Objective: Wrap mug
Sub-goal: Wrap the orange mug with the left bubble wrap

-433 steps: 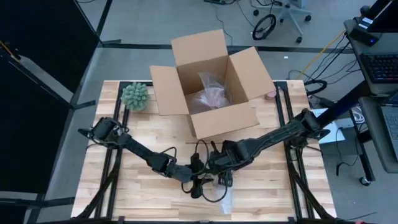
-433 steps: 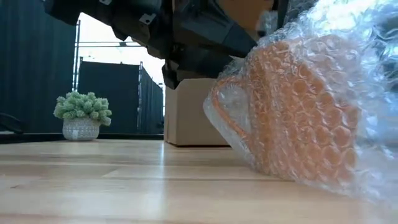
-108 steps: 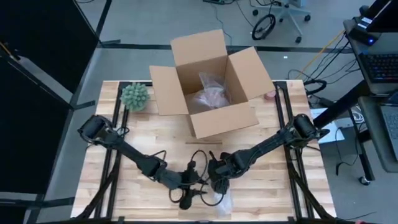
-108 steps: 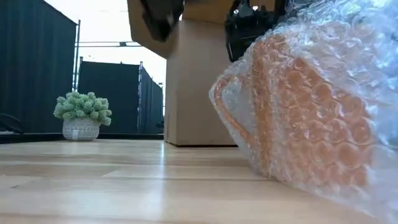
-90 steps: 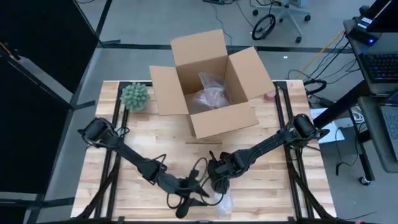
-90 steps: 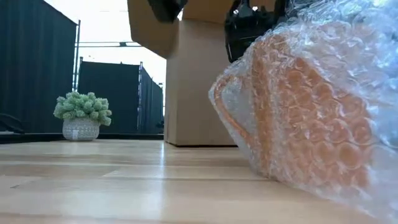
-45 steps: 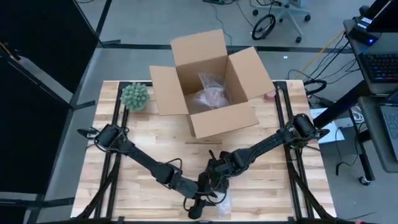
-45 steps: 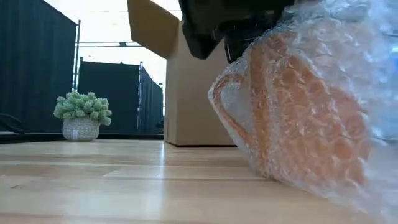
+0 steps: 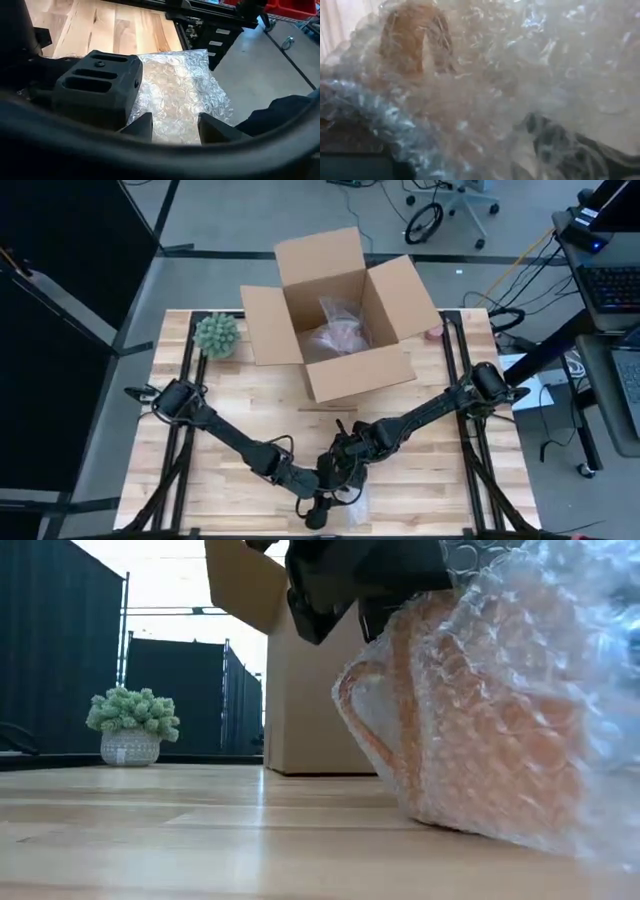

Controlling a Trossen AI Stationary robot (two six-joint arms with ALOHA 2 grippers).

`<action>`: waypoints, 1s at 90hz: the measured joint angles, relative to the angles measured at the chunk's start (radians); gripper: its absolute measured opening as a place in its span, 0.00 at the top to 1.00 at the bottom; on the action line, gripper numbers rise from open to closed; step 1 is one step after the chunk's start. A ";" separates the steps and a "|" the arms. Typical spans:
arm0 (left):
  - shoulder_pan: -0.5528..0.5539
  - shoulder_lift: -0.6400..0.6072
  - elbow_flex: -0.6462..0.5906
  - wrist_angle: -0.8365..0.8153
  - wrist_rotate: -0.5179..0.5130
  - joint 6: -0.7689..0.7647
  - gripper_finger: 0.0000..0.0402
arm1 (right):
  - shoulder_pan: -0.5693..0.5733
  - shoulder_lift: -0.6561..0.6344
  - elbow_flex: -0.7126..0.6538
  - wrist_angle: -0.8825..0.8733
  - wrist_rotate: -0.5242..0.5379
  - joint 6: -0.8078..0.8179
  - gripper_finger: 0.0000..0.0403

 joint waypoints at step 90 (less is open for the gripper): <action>0.010 0.002 0.018 -0.102 -0.105 0.003 0.63 | 0.003 -0.097 -0.002 -0.127 0.032 0.033 0.47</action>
